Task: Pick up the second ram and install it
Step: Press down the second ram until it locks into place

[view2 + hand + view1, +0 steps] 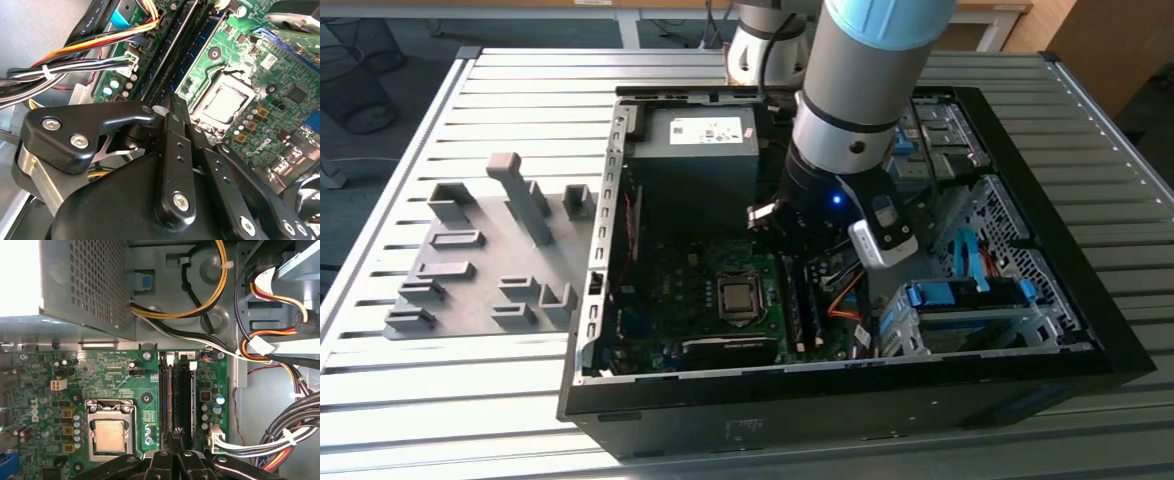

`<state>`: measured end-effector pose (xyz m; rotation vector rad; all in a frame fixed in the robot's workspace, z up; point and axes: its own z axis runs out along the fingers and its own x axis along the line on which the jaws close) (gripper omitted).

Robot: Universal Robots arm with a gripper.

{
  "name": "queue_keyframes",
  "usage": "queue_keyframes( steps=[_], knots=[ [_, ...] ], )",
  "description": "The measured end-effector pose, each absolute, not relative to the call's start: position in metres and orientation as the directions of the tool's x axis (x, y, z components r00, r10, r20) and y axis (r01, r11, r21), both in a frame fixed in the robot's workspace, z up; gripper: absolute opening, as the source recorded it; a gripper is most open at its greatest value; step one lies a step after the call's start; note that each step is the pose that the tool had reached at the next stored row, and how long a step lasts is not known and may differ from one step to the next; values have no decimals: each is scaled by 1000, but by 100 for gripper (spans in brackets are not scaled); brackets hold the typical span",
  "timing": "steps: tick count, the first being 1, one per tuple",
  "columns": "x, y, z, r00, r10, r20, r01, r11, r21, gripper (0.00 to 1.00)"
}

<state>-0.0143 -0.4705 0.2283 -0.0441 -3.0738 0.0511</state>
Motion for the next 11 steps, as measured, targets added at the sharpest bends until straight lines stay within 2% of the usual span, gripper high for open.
queue_keyframes(
  steps=[11],
  knots=[
    [-14,-471,222,-997,30,67,28,999,-34,11]
  ],
)
